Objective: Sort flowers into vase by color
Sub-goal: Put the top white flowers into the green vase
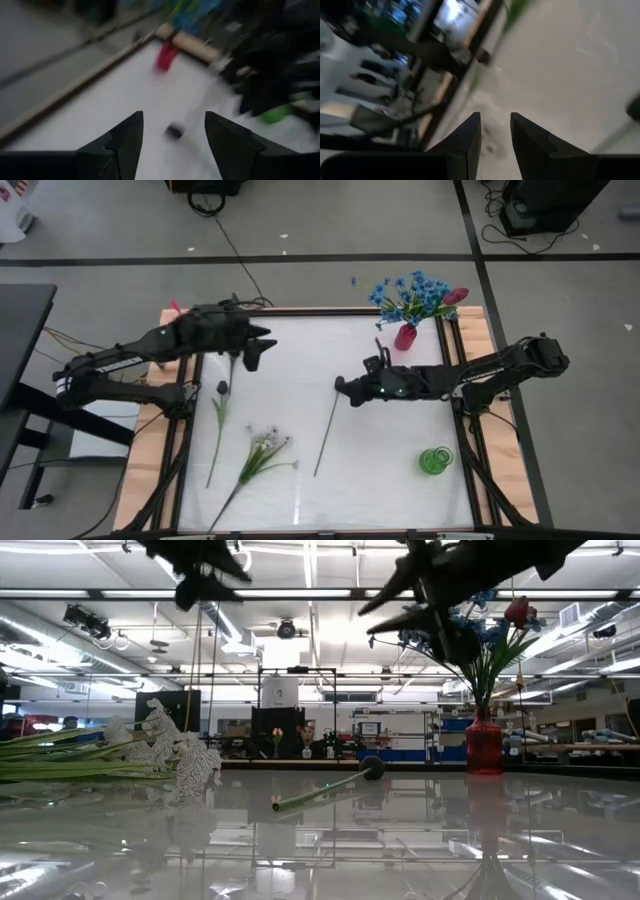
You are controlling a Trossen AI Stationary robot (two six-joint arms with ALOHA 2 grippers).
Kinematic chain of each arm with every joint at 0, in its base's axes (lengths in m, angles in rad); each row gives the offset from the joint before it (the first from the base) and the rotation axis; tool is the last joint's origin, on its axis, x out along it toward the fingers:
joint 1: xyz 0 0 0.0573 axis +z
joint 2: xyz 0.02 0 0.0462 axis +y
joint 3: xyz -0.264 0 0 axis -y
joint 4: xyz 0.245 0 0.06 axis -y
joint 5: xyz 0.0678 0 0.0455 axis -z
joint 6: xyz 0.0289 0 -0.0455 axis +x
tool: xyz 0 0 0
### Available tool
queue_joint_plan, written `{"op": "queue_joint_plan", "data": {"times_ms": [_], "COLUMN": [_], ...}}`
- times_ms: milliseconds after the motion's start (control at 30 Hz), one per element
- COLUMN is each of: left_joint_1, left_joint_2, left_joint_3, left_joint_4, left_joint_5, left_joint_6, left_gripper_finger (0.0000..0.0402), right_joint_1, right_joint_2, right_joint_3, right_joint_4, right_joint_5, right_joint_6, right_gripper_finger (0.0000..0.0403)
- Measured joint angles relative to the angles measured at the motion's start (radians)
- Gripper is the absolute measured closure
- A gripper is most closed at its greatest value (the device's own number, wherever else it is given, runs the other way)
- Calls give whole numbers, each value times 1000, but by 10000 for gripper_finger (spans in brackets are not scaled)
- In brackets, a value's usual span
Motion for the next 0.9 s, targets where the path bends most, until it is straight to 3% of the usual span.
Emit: {"op": "queue_joint_plan", "data": {"times_ms": [200, 367, 700, 900], "left_joint_1": [11, 73, 313, 447], "left_joint_2": [89, 171, 313, 421], "left_joint_3": [-1, -4, -160, -173], "left_joint_4": [-255, -410, -417, -370], "left_joint_5": [-136, -148, -117, -133], "left_joint_6": [-230, -301, -363, -365], "left_gripper_finger": [184, 184, 184, 184], "right_joint_1": [0, 0, 12, 19], "right_joint_2": [0, 0, 0, 0], "right_joint_3": [0, 0, 0, 0], "right_joint_4": [-114, -171, -294, -304], "right_joint_5": [-105, -173, -180, -184], "right_joint_6": [51, 58, 32, 24], "right_gripper_finger": [289, 289, 289, 289]}}
